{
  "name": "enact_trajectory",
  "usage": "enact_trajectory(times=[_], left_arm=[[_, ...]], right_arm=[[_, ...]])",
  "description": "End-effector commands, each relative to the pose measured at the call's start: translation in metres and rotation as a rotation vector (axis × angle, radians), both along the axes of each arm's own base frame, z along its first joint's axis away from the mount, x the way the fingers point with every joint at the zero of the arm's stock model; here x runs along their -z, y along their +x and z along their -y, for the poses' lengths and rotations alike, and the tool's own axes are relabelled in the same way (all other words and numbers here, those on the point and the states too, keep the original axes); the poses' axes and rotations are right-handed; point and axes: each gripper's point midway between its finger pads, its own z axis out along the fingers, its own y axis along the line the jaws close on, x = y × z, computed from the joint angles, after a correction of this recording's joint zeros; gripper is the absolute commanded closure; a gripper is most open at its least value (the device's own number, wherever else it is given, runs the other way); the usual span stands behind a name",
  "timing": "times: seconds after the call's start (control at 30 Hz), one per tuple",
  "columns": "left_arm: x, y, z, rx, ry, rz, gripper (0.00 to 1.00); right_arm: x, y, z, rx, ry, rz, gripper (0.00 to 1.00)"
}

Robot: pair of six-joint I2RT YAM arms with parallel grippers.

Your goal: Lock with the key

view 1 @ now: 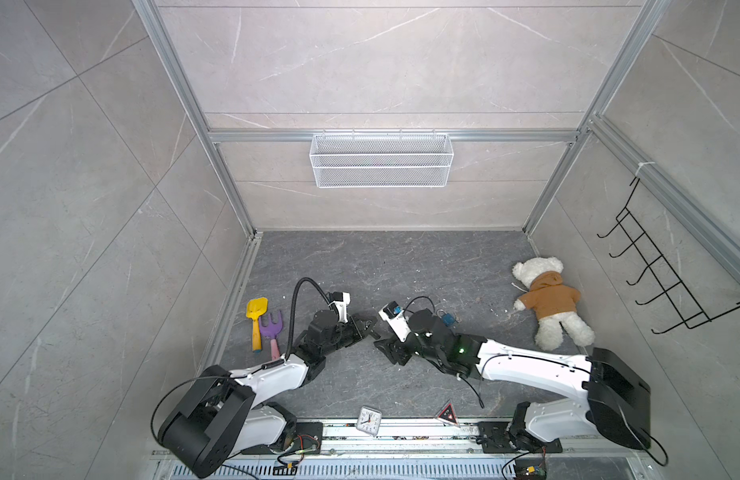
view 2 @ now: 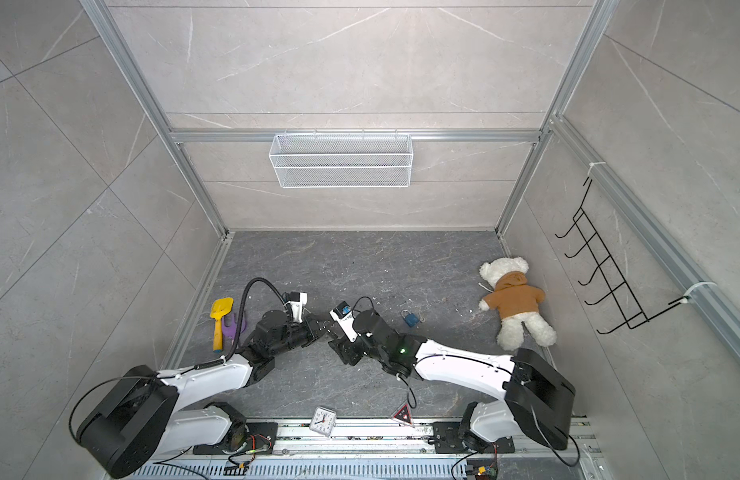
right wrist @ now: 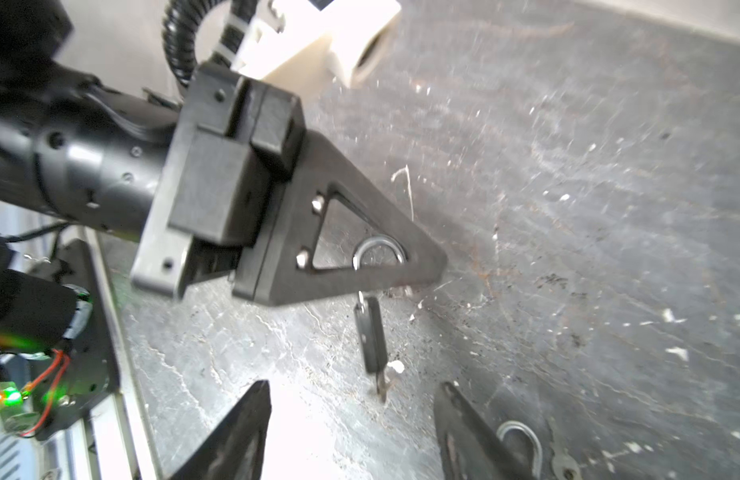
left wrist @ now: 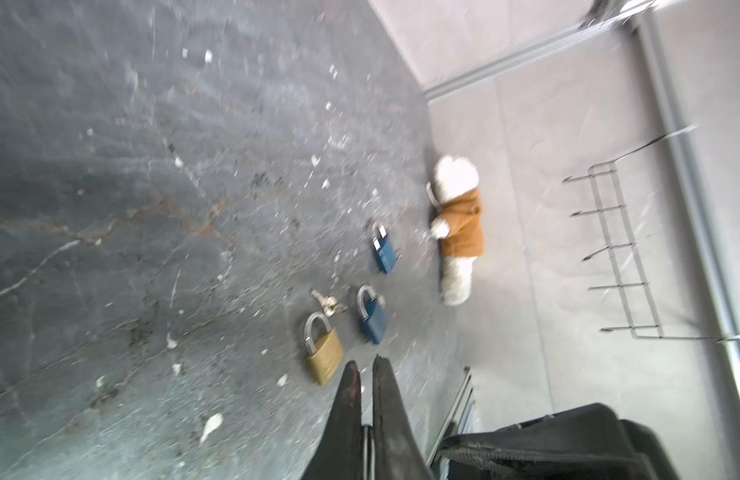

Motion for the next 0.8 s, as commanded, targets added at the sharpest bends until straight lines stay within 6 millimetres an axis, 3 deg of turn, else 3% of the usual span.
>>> enact_trajectory(times=[0.0,0.2,0.37,0.77], left_arm=[[-0.041,0.012,-0.019,-0.166,-0.090,0.086,1.00],[-0.058,0.006,-0.047,-0.290,-0.135,0.119,1.00],[-0.067,-0.001,-0.066,-0.371,-0.287,0.120,1.00],[-0.087,-0.008,-0.059,-0.313,-0.321,0.135,1.00]], right_arm=[[-0.043,0.015,0.012,0.096,0.153,0.129,0.35],[-0.037,0.031,0.031,0.185,0.128,0.191,0.24],[-0.045,0.015,0.021,0.054,0.274,0.147,0.26],[-0.028,0.010,0.001,-0.011,0.322,0.069,0.38]])
